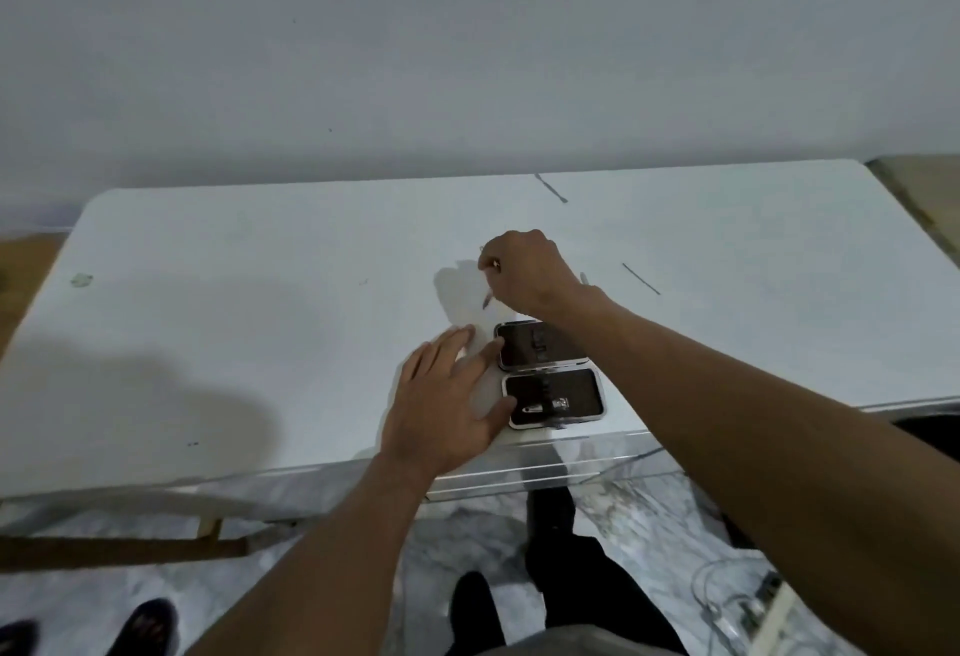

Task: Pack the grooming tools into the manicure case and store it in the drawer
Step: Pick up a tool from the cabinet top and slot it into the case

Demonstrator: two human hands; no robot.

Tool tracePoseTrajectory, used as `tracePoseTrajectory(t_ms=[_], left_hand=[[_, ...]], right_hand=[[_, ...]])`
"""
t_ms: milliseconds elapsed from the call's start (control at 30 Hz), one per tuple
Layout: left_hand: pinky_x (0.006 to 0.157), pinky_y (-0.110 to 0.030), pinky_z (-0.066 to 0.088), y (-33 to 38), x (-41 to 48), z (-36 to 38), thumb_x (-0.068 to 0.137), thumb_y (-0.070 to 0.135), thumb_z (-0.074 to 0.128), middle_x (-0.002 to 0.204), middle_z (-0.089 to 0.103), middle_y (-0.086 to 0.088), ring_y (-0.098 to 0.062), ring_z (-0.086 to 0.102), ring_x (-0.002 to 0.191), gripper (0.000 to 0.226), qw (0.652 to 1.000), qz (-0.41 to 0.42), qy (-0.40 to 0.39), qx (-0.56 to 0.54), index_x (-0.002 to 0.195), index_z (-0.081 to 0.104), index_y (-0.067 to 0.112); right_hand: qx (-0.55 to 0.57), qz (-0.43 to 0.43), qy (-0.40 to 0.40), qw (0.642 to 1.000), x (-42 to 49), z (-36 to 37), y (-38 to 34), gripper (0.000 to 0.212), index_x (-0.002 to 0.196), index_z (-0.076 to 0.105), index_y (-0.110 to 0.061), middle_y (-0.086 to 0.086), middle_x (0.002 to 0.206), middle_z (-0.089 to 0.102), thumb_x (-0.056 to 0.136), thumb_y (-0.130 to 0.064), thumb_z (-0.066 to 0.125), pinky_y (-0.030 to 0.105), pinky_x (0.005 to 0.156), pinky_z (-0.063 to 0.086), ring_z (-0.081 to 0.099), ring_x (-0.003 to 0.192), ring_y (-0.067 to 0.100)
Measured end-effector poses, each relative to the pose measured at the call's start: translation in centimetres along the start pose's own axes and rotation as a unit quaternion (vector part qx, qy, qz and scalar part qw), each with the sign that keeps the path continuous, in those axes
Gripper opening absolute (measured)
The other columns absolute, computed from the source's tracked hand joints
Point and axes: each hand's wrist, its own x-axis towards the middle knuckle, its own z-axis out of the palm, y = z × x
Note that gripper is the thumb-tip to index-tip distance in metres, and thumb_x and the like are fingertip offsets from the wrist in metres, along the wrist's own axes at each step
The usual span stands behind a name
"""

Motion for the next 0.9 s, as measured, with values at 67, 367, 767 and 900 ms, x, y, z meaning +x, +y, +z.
tracePoseTrajectory(t_ms=[67,367,767,900], left_hand=[[0.115,-0.042,0.027,0.0,-0.1,0.0,0.085,0.065,0.046,0.151,0.041,0.001,-0.019,0.033,0.140,0.065,1.000,-0.008,0.001,-0.018,0.143,0.043,0.036],[0.116,-0.040,0.024,-0.1,-0.1,0.3,0.084,0.064,0.045,0.152,0.041,0.002,-0.017,0.031,0.142,0.066,1.000,-0.006,0.009,-0.019,0.144,0.043,0.036],[0.113,-0.041,0.026,-0.5,-0.1,0.8,0.085,0.064,0.044,0.151,0.043,0.000,-0.019,0.033,0.141,0.065,1.000,0.007,0.025,-0.006,0.144,0.043,0.036],[0.113,-0.042,0.026,-0.6,-0.1,0.9,0.086,0.063,0.043,0.151,0.042,-0.001,-0.019,0.033,0.142,0.065,1.000,0.010,0.027,-0.011,0.144,0.043,0.035]], right_hand=[[0.003,0.001,0.008,1.000,-1.4,-0.2,1.1,0.028,0.108,0.071,-0.015,0.006,0.112,0.073,0.089,-0.005,0.052,0.027,0.083,0.046,0.065,0.102,0.028],[0.015,0.006,0.003,1.000,-6.8,-1.4,4.6,0.028,0.110,0.071,-0.016,0.007,0.110,0.073,0.087,-0.009,0.056,0.030,0.086,0.046,0.064,0.102,0.028],[-0.002,-0.032,-0.038,0.999,-12.7,-0.5,8.0,0.017,0.102,0.073,-0.015,0.006,0.099,0.076,0.085,-0.014,0.066,0.034,0.084,0.052,0.067,0.094,0.027],[-0.030,-0.053,-0.037,0.997,-12.3,-0.3,8.6,0.015,0.099,0.073,-0.014,0.006,0.097,0.074,0.086,-0.014,0.066,0.030,0.076,0.049,0.066,0.090,0.027]])
